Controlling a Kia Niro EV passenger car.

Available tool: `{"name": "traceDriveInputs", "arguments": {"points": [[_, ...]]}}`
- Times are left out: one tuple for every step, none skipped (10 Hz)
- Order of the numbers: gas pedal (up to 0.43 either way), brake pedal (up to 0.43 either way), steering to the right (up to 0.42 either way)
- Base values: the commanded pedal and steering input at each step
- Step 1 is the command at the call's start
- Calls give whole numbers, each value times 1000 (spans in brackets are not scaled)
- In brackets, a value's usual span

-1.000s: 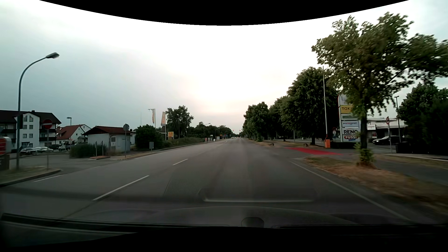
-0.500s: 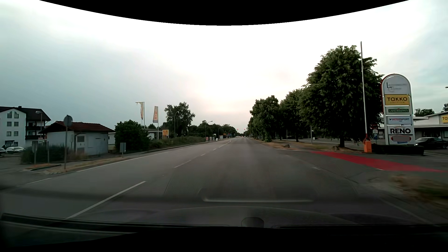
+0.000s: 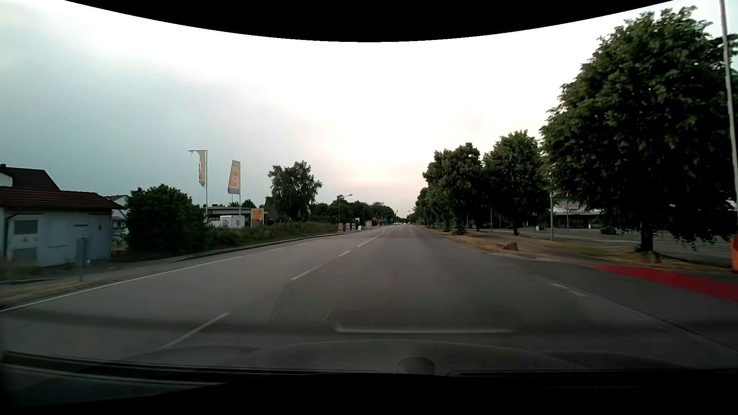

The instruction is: Follow the waypoints while adhering to traffic rules and regulations

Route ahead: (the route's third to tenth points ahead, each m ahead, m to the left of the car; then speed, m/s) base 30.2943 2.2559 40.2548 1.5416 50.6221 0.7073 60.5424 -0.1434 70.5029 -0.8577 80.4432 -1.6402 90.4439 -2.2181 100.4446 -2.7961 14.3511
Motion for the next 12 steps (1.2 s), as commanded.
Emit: {"name": "traceDriveInputs", "arguments": {"points": [[0, 6, -5], [0, 6, -4], [39, 6, -4], [130, 6, -4], [150, 6, -4], [150, 6, -2], [150, 6, 0], [150, 6, 0], [150, 6, 1], [150, 6, 1], [150, 6, 1], [138, 6, 2]]}}
